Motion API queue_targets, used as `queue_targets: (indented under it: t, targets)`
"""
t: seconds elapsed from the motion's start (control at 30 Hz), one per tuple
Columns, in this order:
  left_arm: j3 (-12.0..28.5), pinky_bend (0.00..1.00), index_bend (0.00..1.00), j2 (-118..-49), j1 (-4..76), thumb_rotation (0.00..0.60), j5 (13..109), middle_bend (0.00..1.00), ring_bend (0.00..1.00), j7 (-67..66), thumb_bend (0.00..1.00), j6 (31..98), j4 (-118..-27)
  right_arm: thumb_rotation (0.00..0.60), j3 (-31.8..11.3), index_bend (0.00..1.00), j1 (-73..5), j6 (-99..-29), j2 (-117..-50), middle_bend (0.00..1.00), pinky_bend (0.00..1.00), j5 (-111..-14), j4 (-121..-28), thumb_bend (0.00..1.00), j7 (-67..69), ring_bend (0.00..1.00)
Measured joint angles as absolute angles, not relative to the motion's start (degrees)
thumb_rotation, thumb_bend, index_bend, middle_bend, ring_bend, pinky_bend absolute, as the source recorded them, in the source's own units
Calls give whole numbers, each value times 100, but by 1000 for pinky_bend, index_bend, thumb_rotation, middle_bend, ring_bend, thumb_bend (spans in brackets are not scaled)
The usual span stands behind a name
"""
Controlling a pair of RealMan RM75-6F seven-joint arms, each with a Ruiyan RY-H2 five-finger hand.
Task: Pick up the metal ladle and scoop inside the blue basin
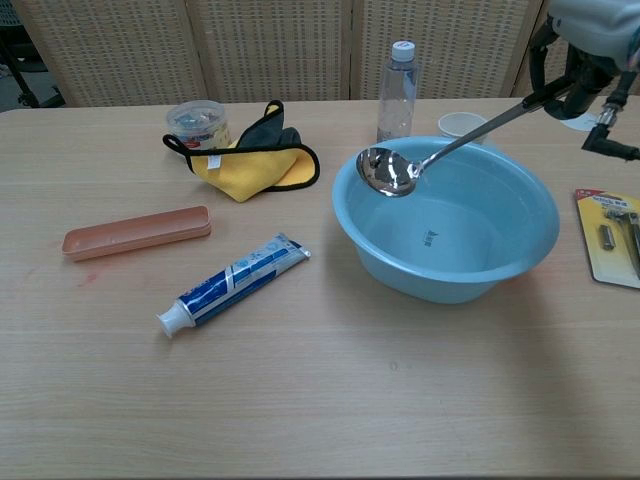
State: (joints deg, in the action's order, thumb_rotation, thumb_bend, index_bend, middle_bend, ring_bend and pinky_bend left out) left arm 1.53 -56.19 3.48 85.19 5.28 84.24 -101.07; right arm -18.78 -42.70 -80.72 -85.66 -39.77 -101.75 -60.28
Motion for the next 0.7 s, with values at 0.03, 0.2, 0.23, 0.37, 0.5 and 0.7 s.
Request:
queue_targets:
  t: [0.03, 0.2, 0.23, 0.37, 0.5, 0.7]
  targets:
    - [154, 0, 0, -5617, 348, 600, 8515, 0, 0, 537, 0, 8423, -10107, 600, -1845, 844, -4308, -8090, -8636, 984, 1000, -4015, -10041, 800, -6056, 934]
    - [166, 0, 0, -5601, 354, 600, 8481, 0, 0, 585, 0, 8403, -10091, 600, -1673, 845, -4476, -8182, -8970, 984, 1000, -4292, -9399, 801, -6151, 934]
    - [167, 0, 0, -5600, 356, 600, 8479, 0, 0, 589, 0, 8400, -10089, 600, -1646, 845, -4495, -8194, -9007, 984, 1000, -4355, -9314, 801, -6156, 934]
    - [167, 0, 0, -5592, 360, 600, 8479, 0, 0, 619, 0, 8390, -10085, 600, -1501, 845, -4545, -8257, -9125, 984, 1000, -4662, -8948, 800, -6170, 934]
    - [164, 0, 0, -5577, 337, 600, 8502, 0, 0, 644, 0, 8443, -10097, 600, -1292, 844, -4562, -8319, -9266, 984, 1000, -5049, -8420, 800, -6185, 934]
    - [164, 0, 0, -5569, 332, 600, 8484, 0, 0, 658, 0, 8434, -10103, 600, -1040, 845, -4549, -8311, -9550, 984, 1000, -5458, -7585, 800, -6191, 934]
